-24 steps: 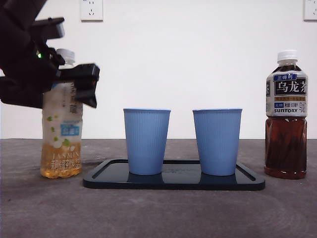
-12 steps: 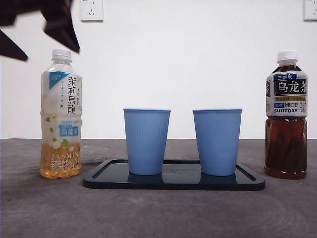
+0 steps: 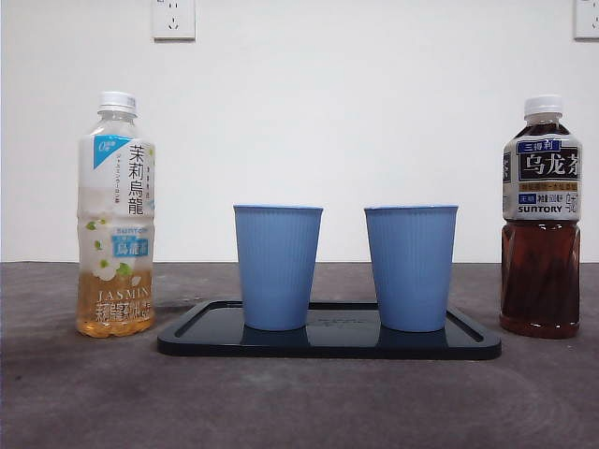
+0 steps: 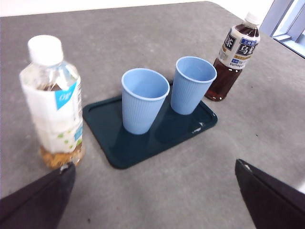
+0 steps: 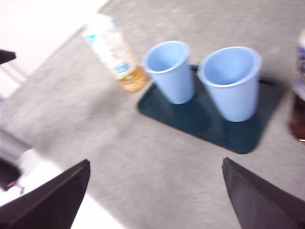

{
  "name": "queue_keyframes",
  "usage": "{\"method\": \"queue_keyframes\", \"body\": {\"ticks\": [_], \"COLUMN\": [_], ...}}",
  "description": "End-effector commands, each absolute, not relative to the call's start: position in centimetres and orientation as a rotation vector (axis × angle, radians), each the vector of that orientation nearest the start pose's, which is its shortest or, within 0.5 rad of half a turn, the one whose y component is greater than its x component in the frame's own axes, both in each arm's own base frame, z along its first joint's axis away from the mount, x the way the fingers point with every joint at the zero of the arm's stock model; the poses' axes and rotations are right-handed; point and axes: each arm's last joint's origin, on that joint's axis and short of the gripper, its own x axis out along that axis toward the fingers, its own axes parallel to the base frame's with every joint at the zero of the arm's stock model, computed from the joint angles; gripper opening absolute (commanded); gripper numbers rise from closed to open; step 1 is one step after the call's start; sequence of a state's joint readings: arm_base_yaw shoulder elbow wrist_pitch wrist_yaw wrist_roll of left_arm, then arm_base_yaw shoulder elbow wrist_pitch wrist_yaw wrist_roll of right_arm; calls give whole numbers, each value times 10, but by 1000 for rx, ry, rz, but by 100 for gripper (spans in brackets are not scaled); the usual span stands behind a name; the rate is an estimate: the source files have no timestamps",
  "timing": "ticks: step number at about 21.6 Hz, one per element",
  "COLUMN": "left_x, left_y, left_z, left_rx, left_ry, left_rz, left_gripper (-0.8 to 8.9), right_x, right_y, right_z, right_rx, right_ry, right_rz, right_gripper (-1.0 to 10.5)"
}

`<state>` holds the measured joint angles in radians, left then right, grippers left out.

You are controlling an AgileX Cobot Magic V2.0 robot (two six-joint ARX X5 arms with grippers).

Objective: Pour the drink into the cup

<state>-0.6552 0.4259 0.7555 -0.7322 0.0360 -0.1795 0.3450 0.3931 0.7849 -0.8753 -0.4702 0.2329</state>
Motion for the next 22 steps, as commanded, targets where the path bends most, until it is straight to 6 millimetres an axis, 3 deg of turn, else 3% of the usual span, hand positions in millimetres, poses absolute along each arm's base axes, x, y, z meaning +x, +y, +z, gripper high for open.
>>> {"method": "queue_keyframes", "body": {"ticks": [1,5,12,14,16,18,22], "left_x": [53,43,43,43,42,42,42], "left_y": [-43,-35,-35,-35,-35,-34,-34], "left_z": [324,338,339,339,337,336,336], "left_rx": [-85,-104,-105,-104,-94,-79,-81], "left_ry": [431,374,370,374,390,394,393], "left_rz": [-658,-668,-668,-668,-666,-667,-666], "left_gripper": [531,530,519,378,5,30,29], "right_x": [53,53,53,53,53,53,53], "right_y": [34,35,35,35,35,35,35], "right_z": [315,315,315,315,315,315,316], "right_rx": [239,244,249,248,248,245,244], "right_ry": [568,571,572,572,572,570,556], "right_rz": [782,805,803,803,801,799,800], "right_gripper": [443,443,443,428,206,-8,11]}}
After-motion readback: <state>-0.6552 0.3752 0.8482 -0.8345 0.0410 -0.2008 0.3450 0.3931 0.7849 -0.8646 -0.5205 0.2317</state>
